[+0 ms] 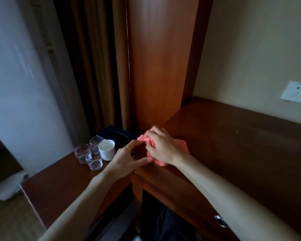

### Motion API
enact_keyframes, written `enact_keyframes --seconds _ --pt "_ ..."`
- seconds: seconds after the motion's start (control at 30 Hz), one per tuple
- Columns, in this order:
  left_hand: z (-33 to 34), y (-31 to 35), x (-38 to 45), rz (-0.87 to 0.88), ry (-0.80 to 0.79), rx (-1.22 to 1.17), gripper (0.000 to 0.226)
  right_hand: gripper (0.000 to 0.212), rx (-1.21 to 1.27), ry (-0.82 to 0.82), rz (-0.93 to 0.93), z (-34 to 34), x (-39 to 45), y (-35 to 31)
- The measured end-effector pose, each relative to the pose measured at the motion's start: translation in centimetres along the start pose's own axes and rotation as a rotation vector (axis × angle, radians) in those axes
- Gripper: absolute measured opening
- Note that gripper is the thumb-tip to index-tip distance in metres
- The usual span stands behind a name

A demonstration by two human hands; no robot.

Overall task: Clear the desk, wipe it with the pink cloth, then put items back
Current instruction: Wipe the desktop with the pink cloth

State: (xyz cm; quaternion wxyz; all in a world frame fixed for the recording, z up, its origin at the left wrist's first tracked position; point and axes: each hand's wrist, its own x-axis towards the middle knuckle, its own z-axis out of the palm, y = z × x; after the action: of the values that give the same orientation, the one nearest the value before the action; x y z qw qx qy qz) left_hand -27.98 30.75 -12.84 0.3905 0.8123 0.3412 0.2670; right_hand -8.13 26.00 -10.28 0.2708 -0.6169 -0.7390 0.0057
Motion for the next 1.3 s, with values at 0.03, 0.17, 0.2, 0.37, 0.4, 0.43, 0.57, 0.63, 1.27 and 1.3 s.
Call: enact_keyframes --seconds 0.03,0.17,0.2,0.37,0.4,0.43,0.57,0.63,1.27,1.3 --pt "0.1 -0.1 0.0 -0.001 0.004 0.005 0.083 0.021 0.018 -0.018 -0.020 -0.2 -0.3 0.5" --pt "-0.4 0.7 0.4 -0.065 -0.069 0.126 0.085 0.020 -0.098 0.082 0.179 -0.7 2.1 2.3" --pt "-0.8 1.2 0.8 -0.072 -0.093 0.176 0.082 0.022 -0.117 0.104 0.215 -0.5 2.4 2.0" --pt "1.9 5.4 2.4 0.061 0.158 0.212 0.047 0.036 0.025 0.046 0.034 -2.1 -3.6 0.3" --pt "3.1 6.7 2.8 0.086 0.180 0.253 0.047 0.036 0.043 0.051 0.036 -2.8 -5.4 0.0" --pt "4.5 7.9 3.1 0.107 0.170 0.293 0.049 0.037 0.043 0.059 0.057 -3.6 -7.2 -0.2" --pt "9.8 9.8 4.4 0.109 0.071 0.346 0.050 0.037 -0.036 0.088 0.145 -6.4 -12.6 1.7" --pt "11.4 9.2 4.8 0.134 0.088 0.495 0.049 0.027 -0.103 0.128 0.205 -7.5 -12.8 4.6" --pt "11.6 9.2 4.5 0.147 0.094 0.650 0.049 0.036 -0.240 0.182 0.474 -6.8 -4.0 10.7" --pt "11.2 9.4 4.7 0.168 0.089 0.673 0.048 0.036 -0.241 0.176 0.467 -6.5 -3.4 10.7"
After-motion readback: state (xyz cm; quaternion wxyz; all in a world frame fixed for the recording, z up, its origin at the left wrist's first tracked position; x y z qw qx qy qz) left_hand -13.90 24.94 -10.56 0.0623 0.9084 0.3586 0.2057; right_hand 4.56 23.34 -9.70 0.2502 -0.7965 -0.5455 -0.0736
